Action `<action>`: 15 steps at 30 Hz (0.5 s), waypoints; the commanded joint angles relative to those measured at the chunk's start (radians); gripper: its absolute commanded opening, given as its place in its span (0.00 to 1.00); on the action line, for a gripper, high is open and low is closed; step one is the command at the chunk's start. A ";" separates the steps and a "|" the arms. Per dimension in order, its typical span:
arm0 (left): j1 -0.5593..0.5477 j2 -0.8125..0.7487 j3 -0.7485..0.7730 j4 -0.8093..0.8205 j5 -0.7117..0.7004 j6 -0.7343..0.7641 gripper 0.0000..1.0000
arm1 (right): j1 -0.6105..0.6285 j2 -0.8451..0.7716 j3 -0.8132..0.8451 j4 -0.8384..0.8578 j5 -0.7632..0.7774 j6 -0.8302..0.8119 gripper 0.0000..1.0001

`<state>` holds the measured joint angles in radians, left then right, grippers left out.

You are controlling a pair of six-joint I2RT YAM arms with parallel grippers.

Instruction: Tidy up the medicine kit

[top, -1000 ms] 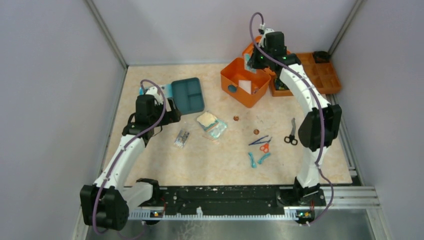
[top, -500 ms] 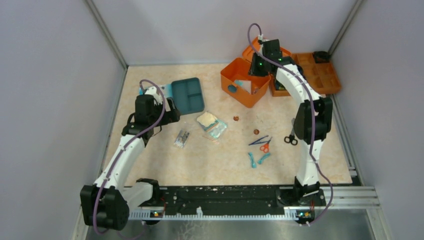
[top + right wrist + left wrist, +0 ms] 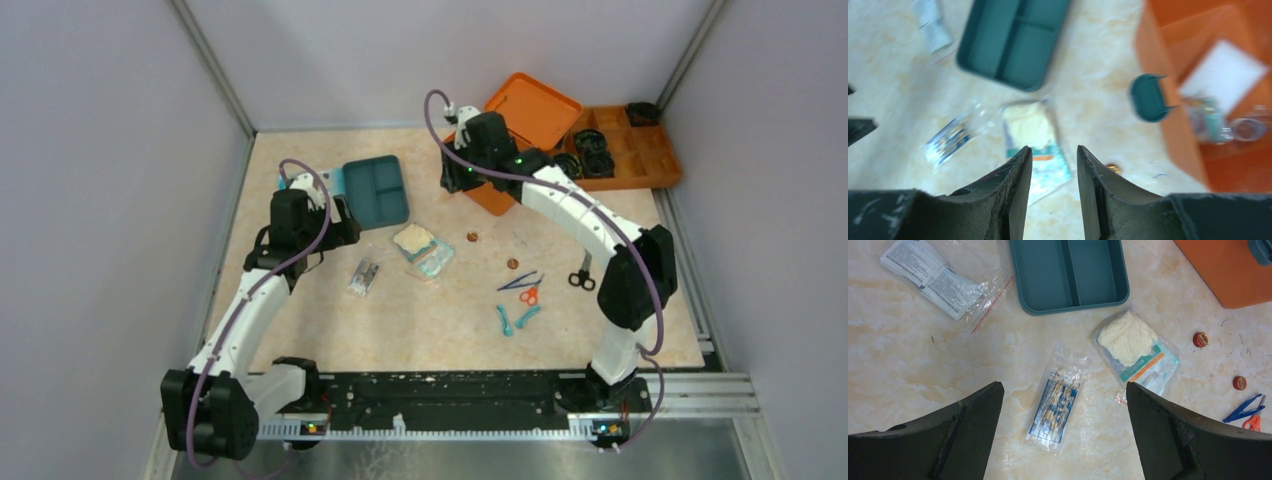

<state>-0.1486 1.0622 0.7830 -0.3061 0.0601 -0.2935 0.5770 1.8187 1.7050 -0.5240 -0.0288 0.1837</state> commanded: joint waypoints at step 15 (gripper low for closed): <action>0.009 -0.007 0.026 -0.031 -0.076 -0.013 0.99 | 0.034 0.158 -0.163 0.216 -0.234 0.134 0.50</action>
<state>-0.1455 1.0618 0.7849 -0.3225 -0.0006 -0.2989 0.6052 1.9308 1.5055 -0.3573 -0.2298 0.2985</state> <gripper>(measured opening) 0.989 0.490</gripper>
